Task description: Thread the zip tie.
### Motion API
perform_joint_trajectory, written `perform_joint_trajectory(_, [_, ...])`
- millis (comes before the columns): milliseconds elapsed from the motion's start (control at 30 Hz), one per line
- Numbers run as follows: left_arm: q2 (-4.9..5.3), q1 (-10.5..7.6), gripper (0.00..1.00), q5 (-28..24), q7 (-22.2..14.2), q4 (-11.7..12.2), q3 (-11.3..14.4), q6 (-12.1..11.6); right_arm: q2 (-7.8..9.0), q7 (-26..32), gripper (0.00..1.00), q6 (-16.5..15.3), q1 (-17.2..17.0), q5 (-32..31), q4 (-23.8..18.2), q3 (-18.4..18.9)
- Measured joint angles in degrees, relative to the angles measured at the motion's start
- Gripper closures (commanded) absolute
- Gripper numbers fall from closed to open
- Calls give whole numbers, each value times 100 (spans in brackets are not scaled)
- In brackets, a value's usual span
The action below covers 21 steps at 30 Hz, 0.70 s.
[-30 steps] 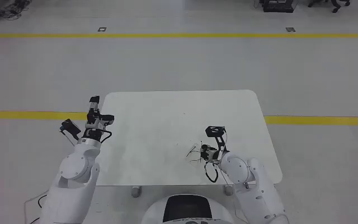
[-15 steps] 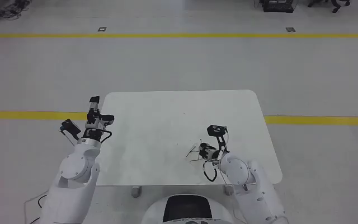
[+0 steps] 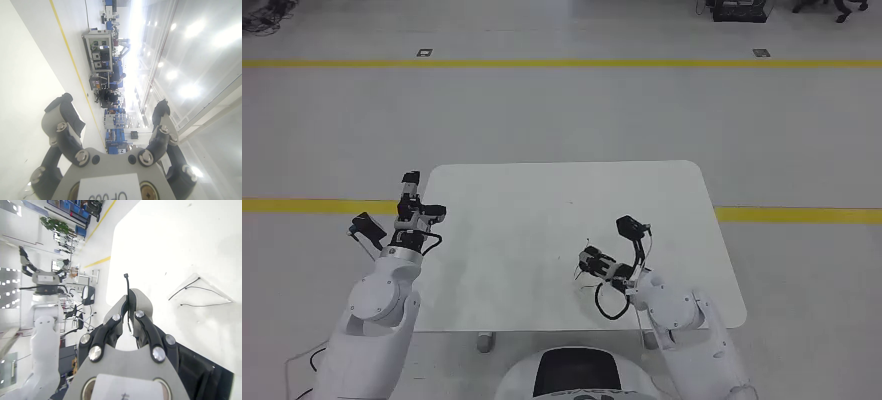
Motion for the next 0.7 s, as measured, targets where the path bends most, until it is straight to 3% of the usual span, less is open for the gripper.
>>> perform_joint_trajectory(100, [0,0,0,0,0,0,0,0,0,-96,100,-7,3,296,-1,-10])
perform_joint_trajectory(433, [-2,-5,0,15,-40,11,25,0,2,-153,100,-24,4,311,13,-15])
perform_joint_trajectory(700, [29,97,0,143,-1230,41,265,258,32,-738,100,-179,162,792,173,69])
